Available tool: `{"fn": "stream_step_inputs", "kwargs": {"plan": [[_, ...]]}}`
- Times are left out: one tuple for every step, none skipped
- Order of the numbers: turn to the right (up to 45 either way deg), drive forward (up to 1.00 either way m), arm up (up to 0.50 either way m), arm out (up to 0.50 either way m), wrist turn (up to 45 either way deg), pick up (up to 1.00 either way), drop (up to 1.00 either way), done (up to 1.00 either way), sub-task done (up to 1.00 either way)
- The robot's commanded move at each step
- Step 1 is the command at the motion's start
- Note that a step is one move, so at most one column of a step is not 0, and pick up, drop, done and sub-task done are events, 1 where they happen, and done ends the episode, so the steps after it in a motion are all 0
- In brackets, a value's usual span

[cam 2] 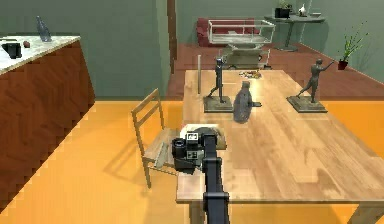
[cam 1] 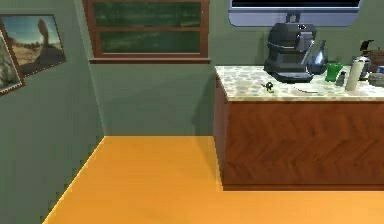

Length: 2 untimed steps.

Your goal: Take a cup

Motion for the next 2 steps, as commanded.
{"fn": "stream_step_inputs", "kwargs": {"plan": [[0.0,0.0,0.0,0.0,0.0,1.0,0.0,0.0,0.0],[0.0,0.0,0.1,0.0,0.0,0.0,0.0,0.0,0.0]]}}
